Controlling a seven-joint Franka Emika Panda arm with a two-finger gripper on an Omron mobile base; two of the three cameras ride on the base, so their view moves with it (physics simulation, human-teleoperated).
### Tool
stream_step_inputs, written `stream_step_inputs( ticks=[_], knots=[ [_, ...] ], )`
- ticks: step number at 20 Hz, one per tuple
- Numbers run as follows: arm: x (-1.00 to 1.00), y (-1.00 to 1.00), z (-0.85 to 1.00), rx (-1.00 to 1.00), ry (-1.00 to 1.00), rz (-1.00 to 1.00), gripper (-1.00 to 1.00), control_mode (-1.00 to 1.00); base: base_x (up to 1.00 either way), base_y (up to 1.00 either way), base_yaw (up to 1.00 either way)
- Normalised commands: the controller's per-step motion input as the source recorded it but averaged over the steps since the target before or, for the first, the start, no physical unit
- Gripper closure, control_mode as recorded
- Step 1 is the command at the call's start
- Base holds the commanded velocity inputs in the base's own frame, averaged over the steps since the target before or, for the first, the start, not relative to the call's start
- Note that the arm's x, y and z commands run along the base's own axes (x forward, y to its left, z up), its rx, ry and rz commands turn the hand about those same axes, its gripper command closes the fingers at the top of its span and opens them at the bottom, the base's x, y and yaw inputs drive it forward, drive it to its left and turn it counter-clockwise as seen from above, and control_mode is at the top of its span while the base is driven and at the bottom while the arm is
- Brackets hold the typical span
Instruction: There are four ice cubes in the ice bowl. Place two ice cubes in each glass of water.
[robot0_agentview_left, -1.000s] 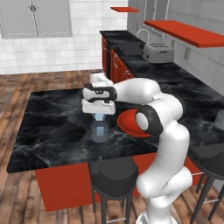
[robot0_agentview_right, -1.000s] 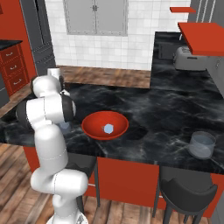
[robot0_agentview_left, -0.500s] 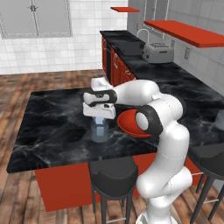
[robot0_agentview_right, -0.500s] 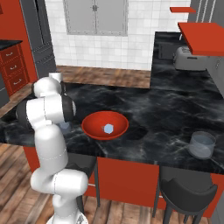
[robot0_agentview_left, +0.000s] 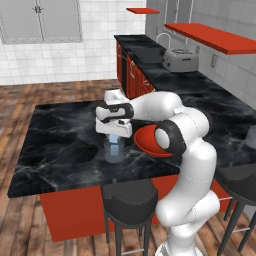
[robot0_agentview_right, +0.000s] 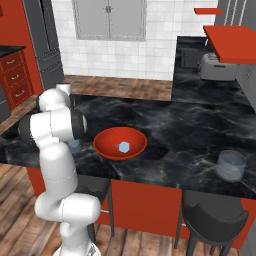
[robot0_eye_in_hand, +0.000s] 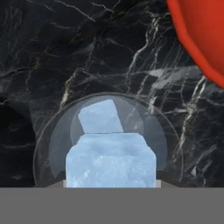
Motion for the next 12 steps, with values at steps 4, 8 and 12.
stream_step_inputs(
  ticks=[4,8,12],
  knots=[
    [0.00,0.00,-0.05,0.00,0.00,-0.05,-1.00,-1.00,0.00,0.00,0.00],
    [0.00,0.00,0.00,0.00,0.00,-0.03,-1.00,-1.00,0.00,0.00,0.00],
    [0.00,0.00,0.00,0.00,0.00,-0.01,-1.00,-1.00,0.00,0.00,0.00]
  ],
)
